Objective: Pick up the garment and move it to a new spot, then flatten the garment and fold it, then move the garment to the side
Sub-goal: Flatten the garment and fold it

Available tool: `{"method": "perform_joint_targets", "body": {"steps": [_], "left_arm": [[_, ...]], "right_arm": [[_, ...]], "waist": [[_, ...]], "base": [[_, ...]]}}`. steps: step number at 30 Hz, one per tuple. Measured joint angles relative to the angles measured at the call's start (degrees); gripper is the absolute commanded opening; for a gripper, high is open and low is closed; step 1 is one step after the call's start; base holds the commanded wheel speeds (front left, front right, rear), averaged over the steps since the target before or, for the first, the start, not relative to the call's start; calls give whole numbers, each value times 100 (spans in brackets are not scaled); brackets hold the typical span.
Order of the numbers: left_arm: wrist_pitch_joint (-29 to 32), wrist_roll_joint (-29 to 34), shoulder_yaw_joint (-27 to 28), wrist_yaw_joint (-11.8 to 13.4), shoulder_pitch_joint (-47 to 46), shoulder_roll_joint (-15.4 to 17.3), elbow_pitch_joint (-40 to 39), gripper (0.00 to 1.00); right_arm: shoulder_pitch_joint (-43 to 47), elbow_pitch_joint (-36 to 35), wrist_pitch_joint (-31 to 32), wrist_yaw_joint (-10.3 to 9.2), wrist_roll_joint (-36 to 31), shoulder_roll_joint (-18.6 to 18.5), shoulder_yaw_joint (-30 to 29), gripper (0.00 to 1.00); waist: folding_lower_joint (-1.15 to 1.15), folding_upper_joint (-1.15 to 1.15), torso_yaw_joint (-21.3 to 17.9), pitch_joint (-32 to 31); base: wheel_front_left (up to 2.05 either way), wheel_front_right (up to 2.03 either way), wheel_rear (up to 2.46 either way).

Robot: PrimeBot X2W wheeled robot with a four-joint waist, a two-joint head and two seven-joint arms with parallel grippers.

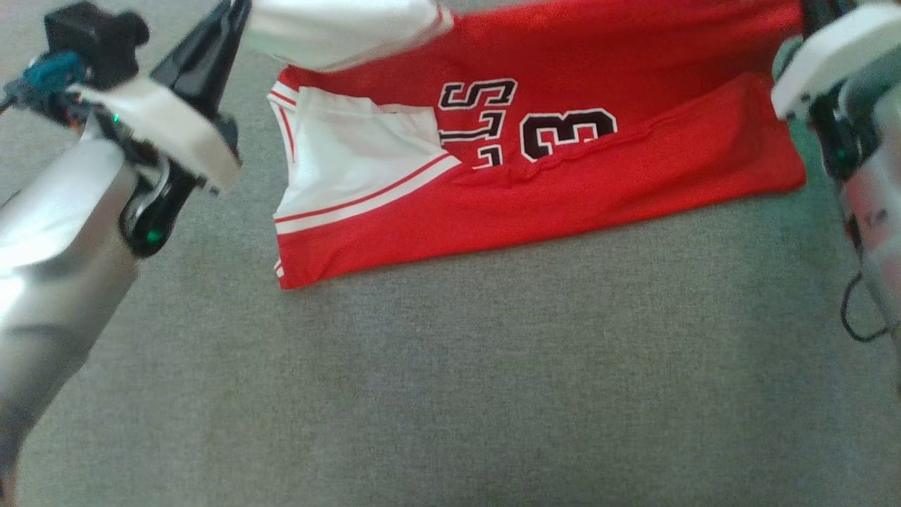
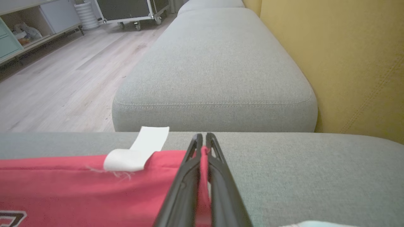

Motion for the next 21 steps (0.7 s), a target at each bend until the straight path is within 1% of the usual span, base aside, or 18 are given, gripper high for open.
{"method": "perform_joint_targets", "body": {"steps": [6,10,12,13,17,21], "left_arm": [[520,-525,-519,0,394,661,-766,0],[976,-862,-999,0,665,1132,-1452,0],[1138,-1014,-1167,0,726,1313,-1711,0],[1138,-1014,-1167,0,726,1313,-1711,0],[1445,-1235,-1374,0,768,1599,-2097,0],[1729,-1298,-1528,0,821,1720,-2329,0]], "right_arm": [[527,-282,524,0,517,-210,568,0],[857,-405,945,0,706,-470,1000,0],[1006,-494,1188,0,858,-568,1203,0],[1006,-494,1188,0,858,-568,1203,0],[1152,-721,1691,0,971,-773,1727,0],[1198,-1036,2124,0,1298,-965,2072,0]], "waist": [[0,0,45,-278],[-1,0,33,-416],[0,0,26,-455],[0,0,26,-455],[0,0,-24,-477],[0,0,-58,-510]], "base": [[0,0,0],[0,0,0],[0,0,0],[0,0,0],[0,0,0],[0,0,0]]}}
